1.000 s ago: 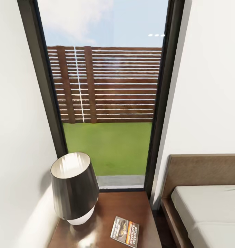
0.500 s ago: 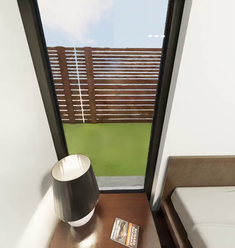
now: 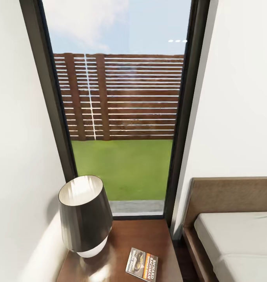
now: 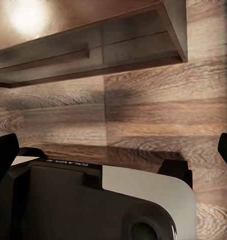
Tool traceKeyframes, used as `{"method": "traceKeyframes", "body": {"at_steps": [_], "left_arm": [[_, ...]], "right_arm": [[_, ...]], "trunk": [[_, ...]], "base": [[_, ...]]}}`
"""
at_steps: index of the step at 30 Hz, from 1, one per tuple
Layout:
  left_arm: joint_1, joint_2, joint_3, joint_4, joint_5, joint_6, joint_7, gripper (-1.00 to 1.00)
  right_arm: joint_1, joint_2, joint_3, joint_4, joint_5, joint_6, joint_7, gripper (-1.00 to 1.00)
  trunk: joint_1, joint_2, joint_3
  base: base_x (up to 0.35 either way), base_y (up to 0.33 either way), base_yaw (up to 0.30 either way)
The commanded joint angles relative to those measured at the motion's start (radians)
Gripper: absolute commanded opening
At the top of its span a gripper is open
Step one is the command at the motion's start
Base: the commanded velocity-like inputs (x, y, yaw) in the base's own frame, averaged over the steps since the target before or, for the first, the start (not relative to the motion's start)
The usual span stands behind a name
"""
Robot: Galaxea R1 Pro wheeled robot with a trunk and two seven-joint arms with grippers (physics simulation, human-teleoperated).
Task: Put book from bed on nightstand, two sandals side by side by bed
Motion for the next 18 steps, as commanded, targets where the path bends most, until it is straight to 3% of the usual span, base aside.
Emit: {"method": "traceKeyframes", "body": {"at_steps": [1, 6, 11, 18], "left_arm": [[0.000, 0.000, 0.008, 0.000, -0.011, -0.005, -0.002, 1.00], [0.000, 0.002, 0.008, 0.000, -0.011, -0.014, -0.002, 1.00], [0.000, 0.001, 0.007, 0.000, -0.013, -0.016, -0.001, 1.00], [0.000, 0.002, 0.007, 0.000, -0.015, -0.016, 0.000, 1.00]], "right_arm": [[-0.002, 0.000, -0.005, 0.005, 0.000, -0.005, 0.004, 1.00], [-0.002, 0.001, -0.005, 0.005, 0.003, -0.006, 0.003, 1.00], [-0.002, 0.021, -0.004, 0.005, 0.005, -0.007, 0.002, 1.00], [-0.002, 0.086, -0.005, 0.005, 0.005, -0.007, 0.002, 1.00]], "trunk": [[0.000, -0.001, -0.001], [0.000, -0.001, -0.001], [0.000, -0.001, -0.001], [0.000, -0.001, -0.001]], "base": [[0.000, 0.000, 0.000], [0.000, 0.000, 0.000], [0.000, 0.000, 0.000], [0.000, 0.000, 0.000]]}}
